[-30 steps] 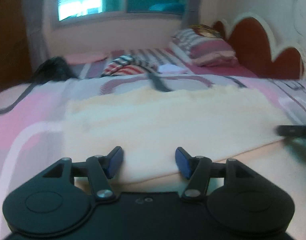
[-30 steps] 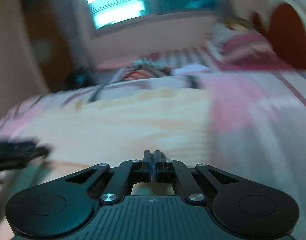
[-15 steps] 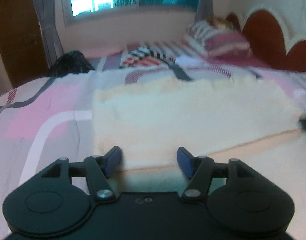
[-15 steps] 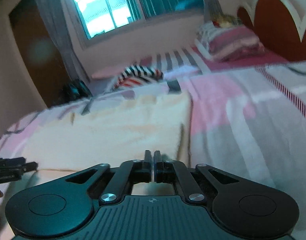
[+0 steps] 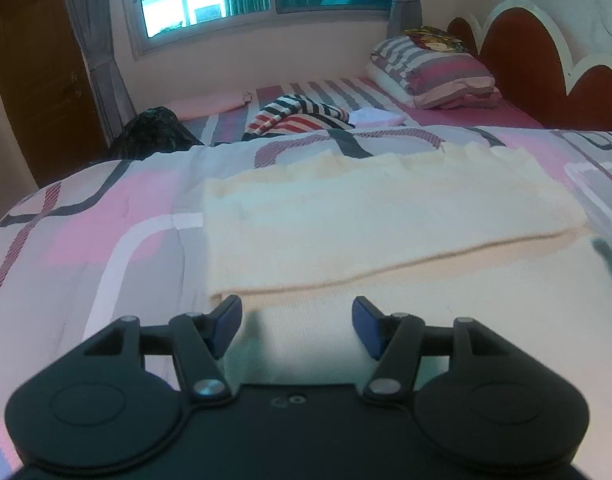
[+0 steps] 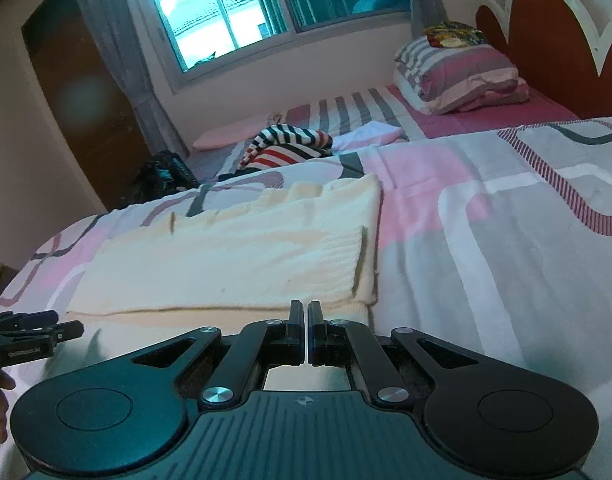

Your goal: Fold small clothes

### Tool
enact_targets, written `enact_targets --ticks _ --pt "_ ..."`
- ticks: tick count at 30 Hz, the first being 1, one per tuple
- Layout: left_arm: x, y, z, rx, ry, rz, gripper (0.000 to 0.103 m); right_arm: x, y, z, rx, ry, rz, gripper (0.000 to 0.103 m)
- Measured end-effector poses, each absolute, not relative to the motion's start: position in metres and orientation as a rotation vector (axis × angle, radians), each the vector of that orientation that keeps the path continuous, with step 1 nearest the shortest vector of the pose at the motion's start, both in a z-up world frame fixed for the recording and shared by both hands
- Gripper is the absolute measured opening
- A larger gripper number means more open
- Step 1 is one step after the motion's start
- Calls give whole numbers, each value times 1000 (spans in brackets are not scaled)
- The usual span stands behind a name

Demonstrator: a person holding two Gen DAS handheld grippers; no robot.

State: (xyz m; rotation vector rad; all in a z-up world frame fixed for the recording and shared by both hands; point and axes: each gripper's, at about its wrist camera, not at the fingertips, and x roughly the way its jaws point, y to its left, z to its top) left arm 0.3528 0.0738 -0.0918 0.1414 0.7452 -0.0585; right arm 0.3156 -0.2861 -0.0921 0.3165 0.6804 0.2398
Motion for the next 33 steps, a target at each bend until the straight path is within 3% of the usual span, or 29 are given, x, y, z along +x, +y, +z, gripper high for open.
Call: enact_targets --ticks 11,28,30,31,33 --pt "257 101 -92 147 804 -49 56 219 -307 -81 298 716 251 0" --pt "107 146 -95 -162 911 -93 48 52 -318 -109 394 881 294 1" --pt "98 149 -96 -214 917 -116 45 44 -322 -111 431 884 294 37" --pt "94 150 -97 -241 922 -130 43 41 -323 -110 436 880 284 71" --pt "87 153 -98 -296 930 -156 41 32 -327 -106 449 847 304 72"
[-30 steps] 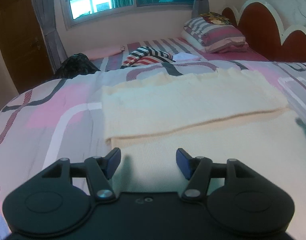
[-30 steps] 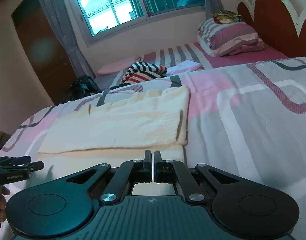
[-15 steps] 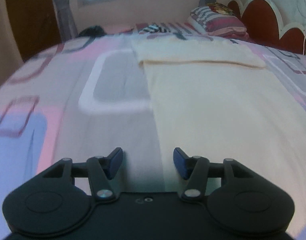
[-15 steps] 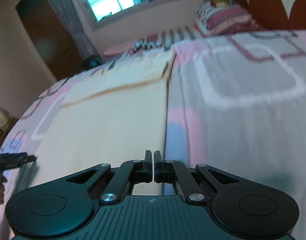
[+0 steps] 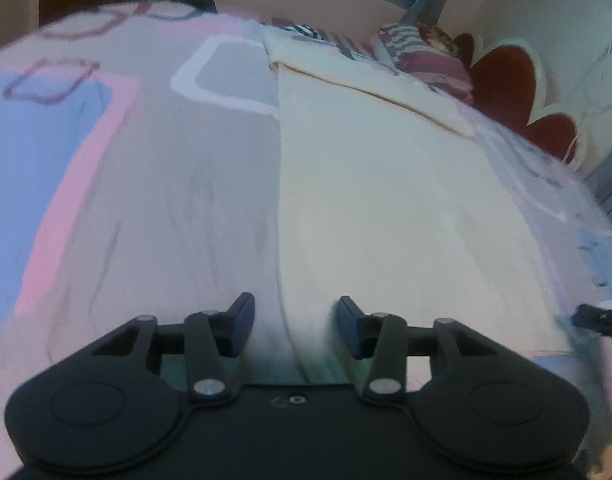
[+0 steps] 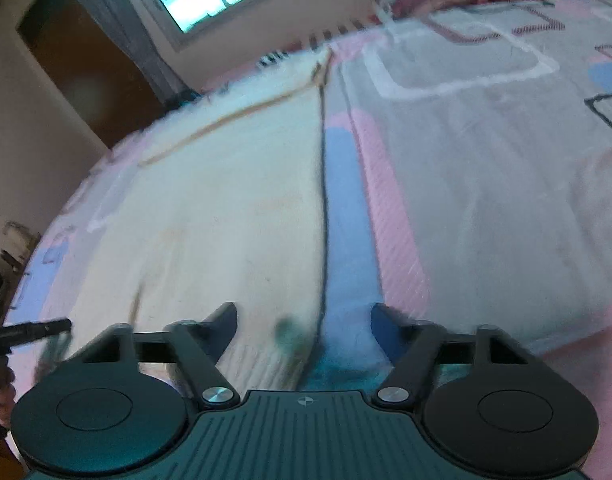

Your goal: Fold small clothes

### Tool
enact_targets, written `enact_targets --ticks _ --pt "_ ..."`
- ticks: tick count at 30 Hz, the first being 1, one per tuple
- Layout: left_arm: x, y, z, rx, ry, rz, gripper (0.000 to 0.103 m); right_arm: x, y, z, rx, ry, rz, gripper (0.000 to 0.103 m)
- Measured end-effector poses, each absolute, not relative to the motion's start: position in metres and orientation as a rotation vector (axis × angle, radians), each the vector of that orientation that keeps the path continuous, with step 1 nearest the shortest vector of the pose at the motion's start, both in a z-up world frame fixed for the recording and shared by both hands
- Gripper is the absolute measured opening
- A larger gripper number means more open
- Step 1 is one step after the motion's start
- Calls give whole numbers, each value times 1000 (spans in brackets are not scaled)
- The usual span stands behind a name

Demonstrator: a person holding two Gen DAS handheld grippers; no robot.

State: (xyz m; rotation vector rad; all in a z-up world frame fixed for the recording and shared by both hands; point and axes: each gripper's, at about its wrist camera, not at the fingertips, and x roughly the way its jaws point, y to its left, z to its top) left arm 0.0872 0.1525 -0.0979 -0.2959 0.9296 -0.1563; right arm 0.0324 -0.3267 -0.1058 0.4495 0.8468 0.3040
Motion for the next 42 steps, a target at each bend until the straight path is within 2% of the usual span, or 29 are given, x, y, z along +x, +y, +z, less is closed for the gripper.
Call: enact_targets --ticks 1,4,9,16,18,19,21,22,23,24,33,42 --pt "85 153 -99 -324 935 -169 40 31 -328 -105 461 851 312 72" --pt "79 155 -105 -405 951 -205 40 32 -335 -109 499 873 317 60" --pt "84 157 -118 -522 969 -259 40 39 -347 -123 645 892 334 57" --pt "105 163 -131 -643 948 -256 31 65 -343 -132 745 913 405 47" --pt "105 161 -131 -639 948 -258 30 69 -341 -132 751 924 423 35" --pt "104 160 -131 -631 947 -258 29 70 -340 -134 760 937 445 25" --pt "104 159 -131 -612 947 -257 29 69 -336 -137 770 953 481 21" --pt "103 158 -130 -599 949 -253 25 68 -335 -136 765 951 485 19" --pt "103 156 -128 -577 948 -243 14 68 -334 -136 772 944 489 5" --pt "104 154 -126 -540 943 -226 4 68 -334 -136 778 932 487 4" --pt "145 134 -73 -324 795 -179 3 106 -336 -71 700 727 526 3" --pt "209 126 -53 -281 728 -145 3 187 -325 -50 620 695 514 3"
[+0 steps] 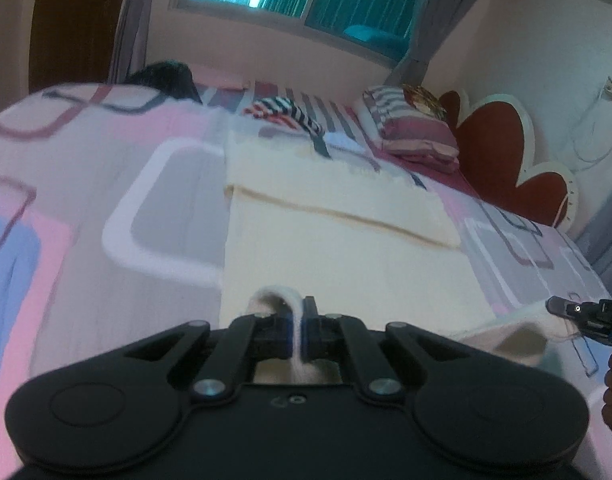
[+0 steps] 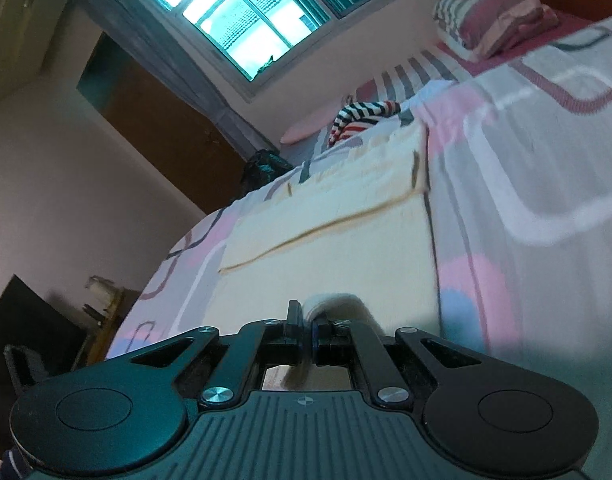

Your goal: Fold small clothes

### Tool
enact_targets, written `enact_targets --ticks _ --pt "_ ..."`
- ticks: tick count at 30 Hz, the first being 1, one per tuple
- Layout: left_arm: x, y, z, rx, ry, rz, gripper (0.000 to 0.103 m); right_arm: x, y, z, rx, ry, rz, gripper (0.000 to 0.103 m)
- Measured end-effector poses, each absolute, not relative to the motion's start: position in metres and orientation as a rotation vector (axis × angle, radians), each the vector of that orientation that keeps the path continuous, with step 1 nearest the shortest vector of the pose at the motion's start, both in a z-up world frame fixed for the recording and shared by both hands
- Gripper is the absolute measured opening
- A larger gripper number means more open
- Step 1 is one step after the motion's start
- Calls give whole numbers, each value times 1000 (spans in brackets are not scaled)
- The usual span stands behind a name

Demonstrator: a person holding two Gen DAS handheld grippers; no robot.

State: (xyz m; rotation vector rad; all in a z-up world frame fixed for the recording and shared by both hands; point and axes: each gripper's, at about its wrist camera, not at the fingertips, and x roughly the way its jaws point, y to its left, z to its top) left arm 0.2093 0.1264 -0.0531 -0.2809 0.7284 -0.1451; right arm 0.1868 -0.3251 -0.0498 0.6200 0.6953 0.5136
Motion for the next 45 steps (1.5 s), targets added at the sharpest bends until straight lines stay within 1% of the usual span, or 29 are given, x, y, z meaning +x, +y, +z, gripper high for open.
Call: enact_targets --ticks 7,12,18,23,28,33,34,35,36,37,38,39,40,41,42,44,45 --pt "271 126 -42 -241 676 -151 3 254 -331 -48 587 675 504 3" --pt "326 134 -42 -276 657 -158 3 307 -331 -44 581 656 516 3" --pt "386 141 -49 -280 671 -162 3 375 -335 -59 618 660 476 3" --pt "423 143 -58 -267 710 -170 3 419 -338 -73 669 695 469 3" --pt "456 148 -82 -267 790 -171 3 448 -338 -85 683 738 472 3" --pt "478 157 -97 -336 826 -171 4 473 -338 -103 703 777 449 4" --pt "482 159 -99 -352 815 -175 9 478 -338 -107 709 773 443 4" --pt "486 160 -102 -378 803 -183 17 482 -338 -110 710 768 428 10" --pt "490 162 -104 -412 793 -183 24 486 -338 -112 707 764 406 21" --pt "493 164 -106 -447 773 -186 40 490 -339 -115 712 753 380 63" --pt "494 166 -106 -474 747 -181 58 492 -340 -115 721 727 355 93" --pt "495 166 -105 -492 717 -164 63 491 -341 -114 722 679 324 93" --pt "496 166 -103 -489 700 -142 63 490 -343 -113 724 643 332 92" --pt "497 166 -100 -478 686 -129 62 491 -344 -113 730 639 338 83" --pt "497 166 -98 -468 674 -134 62 491 -345 -112 723 635 345 77" --pt "496 163 -94 -400 672 -138 55 487 -343 -108 668 638 365 55" --pt "496 158 -93 -336 682 -139 54 486 -340 -107 628 641 372 50"
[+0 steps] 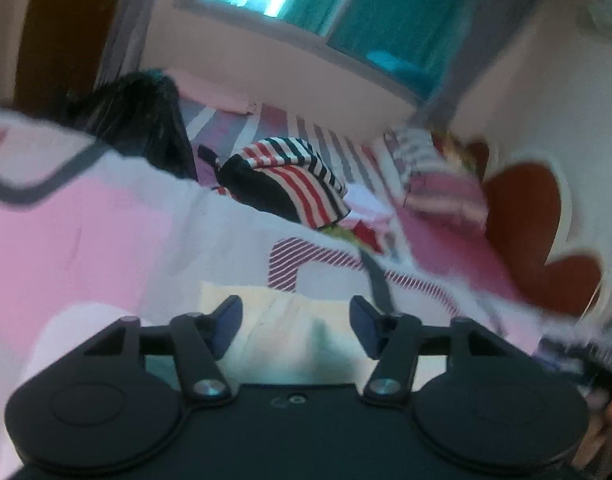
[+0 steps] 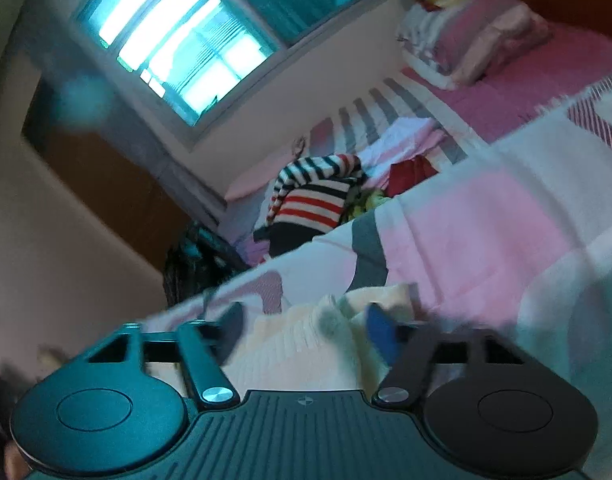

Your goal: Fold small clothes

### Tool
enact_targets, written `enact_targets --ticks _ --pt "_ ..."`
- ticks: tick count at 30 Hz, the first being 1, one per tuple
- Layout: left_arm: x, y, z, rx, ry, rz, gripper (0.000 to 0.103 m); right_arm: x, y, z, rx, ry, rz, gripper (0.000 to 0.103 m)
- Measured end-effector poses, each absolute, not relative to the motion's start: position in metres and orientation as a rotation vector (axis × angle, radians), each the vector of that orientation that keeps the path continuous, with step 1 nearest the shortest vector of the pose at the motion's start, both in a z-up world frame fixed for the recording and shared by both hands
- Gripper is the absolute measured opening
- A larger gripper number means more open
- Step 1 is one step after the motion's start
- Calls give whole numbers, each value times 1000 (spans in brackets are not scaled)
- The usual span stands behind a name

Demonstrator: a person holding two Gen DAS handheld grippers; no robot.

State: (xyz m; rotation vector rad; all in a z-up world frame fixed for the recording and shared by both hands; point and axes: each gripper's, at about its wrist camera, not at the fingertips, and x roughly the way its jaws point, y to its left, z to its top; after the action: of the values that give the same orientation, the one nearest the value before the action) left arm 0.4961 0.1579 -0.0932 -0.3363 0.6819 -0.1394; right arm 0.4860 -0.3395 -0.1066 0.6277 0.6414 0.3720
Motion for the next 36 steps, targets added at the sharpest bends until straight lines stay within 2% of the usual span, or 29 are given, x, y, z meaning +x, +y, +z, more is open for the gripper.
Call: enact_targets --ticks 1,5,9,10,11,14,21,27,29,30,31,32,33,34,35,36 --pt "497 154 -94 -283 694 -135 52 485 -336 -105 579 650 373 45" --pt "504 137 -103 -128 756 -121 48 486 -319 -110 475 692 379 45" --pt "504 122 -111 -24 775 -138 37 491 -293 -120 327 726 380 45" --pt "503 119 -112 -9 776 -135 30 490 -286 -122 277 726 377 34" --pt "503 119 -113 -19 773 -145 16 489 -279 -124 234 725 374 14" --pt "501 123 -110 -68 750 -151 2 484 -268 -129 153 709 350 2" --pt "493 132 -93 -109 592 -164 2 472 -275 -118 154 573 332 2" --pt "520 121 -116 -87 684 -114 2 486 -277 -135 155 656 255 2" --pt "525 116 -127 -61 713 -108 8 490 -280 -144 165 683 236 4" --pt "523 114 -124 -48 700 -75 15 490 -281 -143 174 679 227 8" --pt "519 112 -119 -31 696 -23 33 488 -281 -139 171 678 208 21" --pt "511 108 -111 -11 666 18 43 482 -280 -133 162 657 178 27" --pt "499 104 -102 -6 611 9 46 474 -277 -124 159 610 165 29" --pt "489 96 -96 -24 588 -25 55 466 -273 -118 165 580 196 33" --pt "484 83 -93 -28 603 -77 68 462 -263 -115 160 573 243 43" --pt "481 64 -90 8 613 -124 70 460 -246 -114 134 584 304 48"
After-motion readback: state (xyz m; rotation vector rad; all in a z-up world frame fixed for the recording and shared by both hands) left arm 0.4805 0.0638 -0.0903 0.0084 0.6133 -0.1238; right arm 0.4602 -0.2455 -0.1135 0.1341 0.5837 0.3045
